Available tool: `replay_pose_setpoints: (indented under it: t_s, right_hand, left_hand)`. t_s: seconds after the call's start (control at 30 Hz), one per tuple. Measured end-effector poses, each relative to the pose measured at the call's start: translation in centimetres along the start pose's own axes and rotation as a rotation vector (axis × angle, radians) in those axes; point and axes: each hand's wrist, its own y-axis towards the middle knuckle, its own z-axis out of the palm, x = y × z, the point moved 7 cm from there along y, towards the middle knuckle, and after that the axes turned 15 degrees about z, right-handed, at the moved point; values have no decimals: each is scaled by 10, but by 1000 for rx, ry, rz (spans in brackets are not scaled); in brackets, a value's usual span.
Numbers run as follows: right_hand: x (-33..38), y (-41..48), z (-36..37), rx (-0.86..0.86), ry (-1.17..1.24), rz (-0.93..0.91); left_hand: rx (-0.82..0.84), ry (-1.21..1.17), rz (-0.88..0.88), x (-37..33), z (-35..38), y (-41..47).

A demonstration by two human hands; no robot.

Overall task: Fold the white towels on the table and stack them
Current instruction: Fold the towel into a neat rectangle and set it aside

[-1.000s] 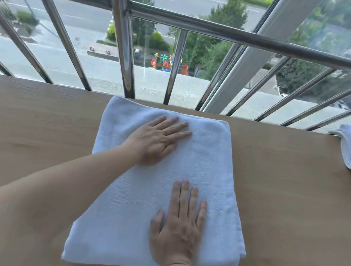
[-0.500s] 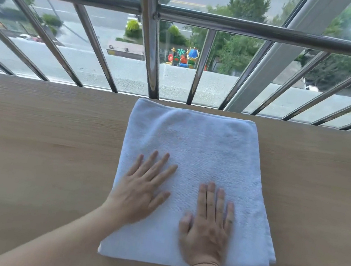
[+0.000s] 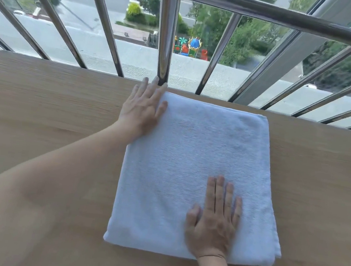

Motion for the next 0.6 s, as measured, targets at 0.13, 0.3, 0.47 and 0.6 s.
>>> replay_pose_setpoints:
  t_s: [0.13,0.3,0.47,0.6]
  right_hand:
    - [2,0,-2,-1,12,9]
    - [2,0,-2,17,31,18]
    - [4,-1,-5,99,0,35]
    - [0,-4,-6,201,-18,-80]
  left_hand:
    - [-9,60,41,-46,8,-52]
    - [58,44,221,-133,54,-168]
    - [92,96,201,-136,55,-207]
    - [104,101,190,-132,55,-207]
